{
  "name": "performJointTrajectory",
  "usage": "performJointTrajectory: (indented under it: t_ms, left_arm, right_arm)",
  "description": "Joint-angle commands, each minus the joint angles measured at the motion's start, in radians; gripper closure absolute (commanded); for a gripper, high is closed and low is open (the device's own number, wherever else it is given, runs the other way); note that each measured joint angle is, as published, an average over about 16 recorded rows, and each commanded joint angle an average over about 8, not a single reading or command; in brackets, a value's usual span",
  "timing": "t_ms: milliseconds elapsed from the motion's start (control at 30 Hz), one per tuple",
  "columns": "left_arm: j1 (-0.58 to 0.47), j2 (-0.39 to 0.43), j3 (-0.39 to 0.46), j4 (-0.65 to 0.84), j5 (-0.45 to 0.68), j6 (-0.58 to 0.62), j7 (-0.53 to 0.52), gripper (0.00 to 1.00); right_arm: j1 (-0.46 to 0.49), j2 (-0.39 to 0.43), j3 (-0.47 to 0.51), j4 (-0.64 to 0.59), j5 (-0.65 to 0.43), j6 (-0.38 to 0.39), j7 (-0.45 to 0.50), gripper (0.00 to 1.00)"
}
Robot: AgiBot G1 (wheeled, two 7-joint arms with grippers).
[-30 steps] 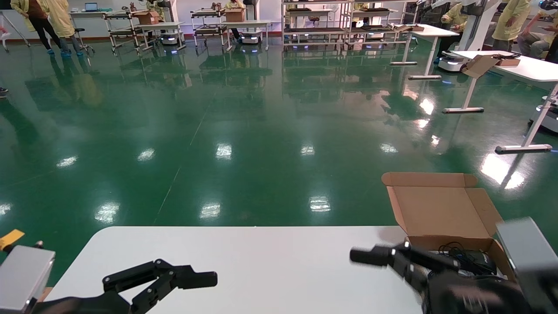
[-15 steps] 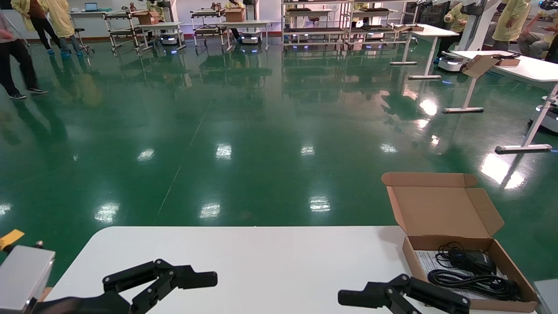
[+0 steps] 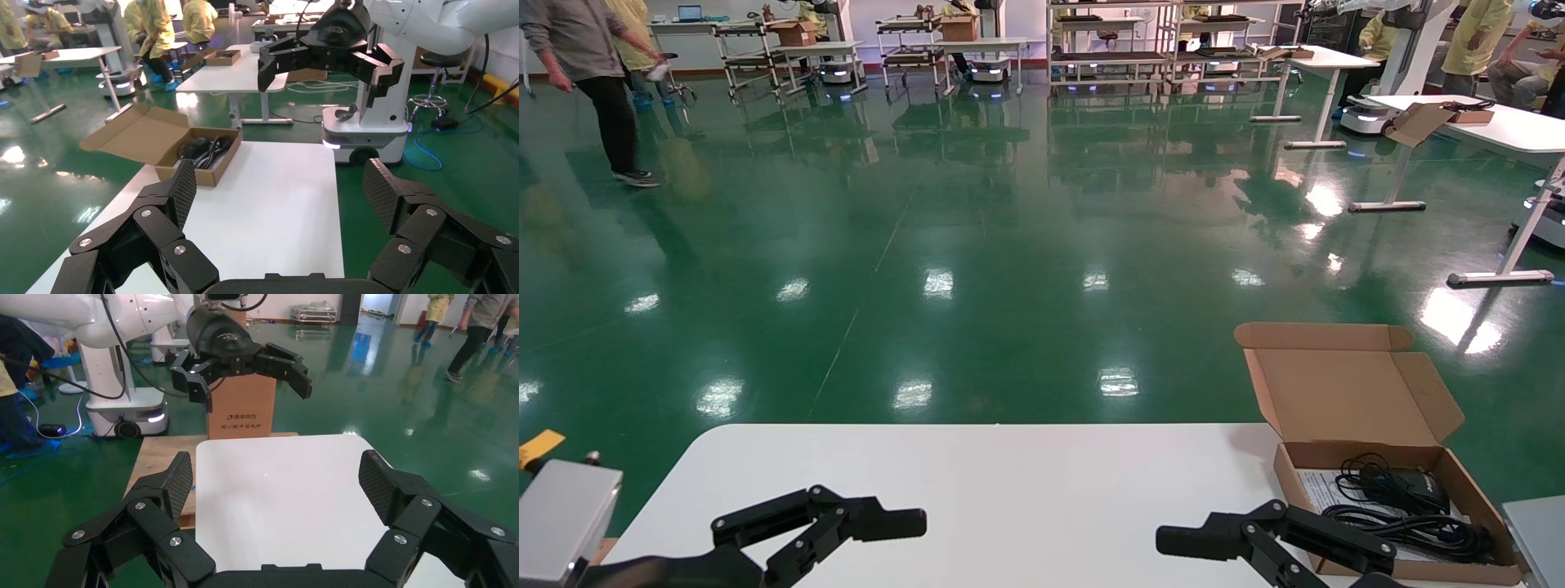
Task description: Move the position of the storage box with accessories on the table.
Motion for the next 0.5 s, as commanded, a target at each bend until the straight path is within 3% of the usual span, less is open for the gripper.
performJointTrajectory:
  t_ms: [33,500]
  left_arm:
    - [0.0,0.0,0.0,0.0,0.0,0.0,0.0,0.0]
    - [0.0,0.0,0.0,0.0,0.0,0.0,0.0,0.0]
  right_arm:
    - [0.001,0.0,-0.001,-0.002,-0.001,0.001,0.001,0.0]
    - [0.004,-0.001,-0.004,-0.008,-0.003,0.004,0.002,0.0]
